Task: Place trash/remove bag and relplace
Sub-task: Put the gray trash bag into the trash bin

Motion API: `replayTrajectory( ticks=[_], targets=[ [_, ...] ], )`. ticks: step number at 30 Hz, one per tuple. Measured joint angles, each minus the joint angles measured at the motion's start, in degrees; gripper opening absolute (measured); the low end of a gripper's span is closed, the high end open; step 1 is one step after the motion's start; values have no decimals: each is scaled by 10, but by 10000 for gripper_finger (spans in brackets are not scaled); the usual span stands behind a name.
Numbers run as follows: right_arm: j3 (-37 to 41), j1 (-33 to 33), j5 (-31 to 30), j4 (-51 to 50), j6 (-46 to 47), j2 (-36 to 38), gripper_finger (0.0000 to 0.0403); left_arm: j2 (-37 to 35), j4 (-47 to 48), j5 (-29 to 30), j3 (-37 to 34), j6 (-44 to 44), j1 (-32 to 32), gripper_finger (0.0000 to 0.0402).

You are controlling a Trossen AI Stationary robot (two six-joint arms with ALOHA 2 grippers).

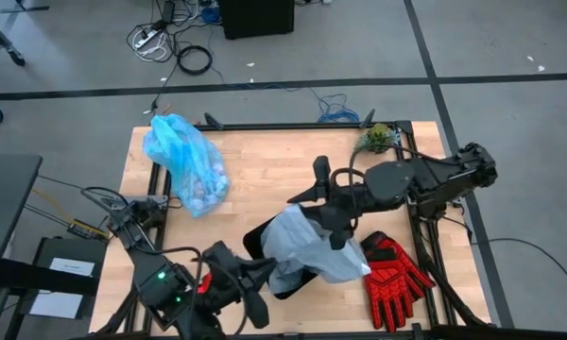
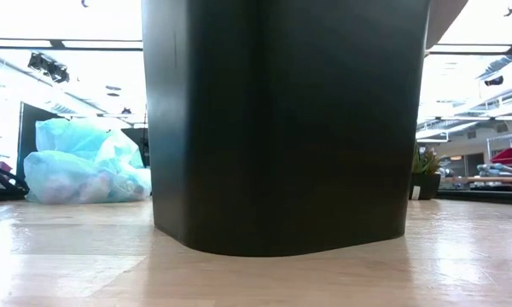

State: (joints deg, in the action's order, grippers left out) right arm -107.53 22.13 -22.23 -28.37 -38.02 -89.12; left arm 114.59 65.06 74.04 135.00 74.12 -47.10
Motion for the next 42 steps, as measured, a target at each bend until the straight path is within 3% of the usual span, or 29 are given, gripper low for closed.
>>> replayTrajectory(
  ticks=[6,13,19,24,30,42],
  targets=[
    [0,22,15,15,-56,-2,93,0,26,55,0,-29,2,131],
    [0,41,29,36,-76,-2,93,0,80,56,0,-67,29,201],
    [0,48,27,35,-82,-2,93,0,85,-22,0,-96,60,227],
    [0,47,18,35,-82,-2,89,0,62,-76,0,-111,78,173],
    [0,47,10,35,-82,-2,82,0,48,-93,0,-142,76,22],
    [0,52,-11,65,-82,-2,79,0,81,-92,0,-121,70,2]
  ],
)
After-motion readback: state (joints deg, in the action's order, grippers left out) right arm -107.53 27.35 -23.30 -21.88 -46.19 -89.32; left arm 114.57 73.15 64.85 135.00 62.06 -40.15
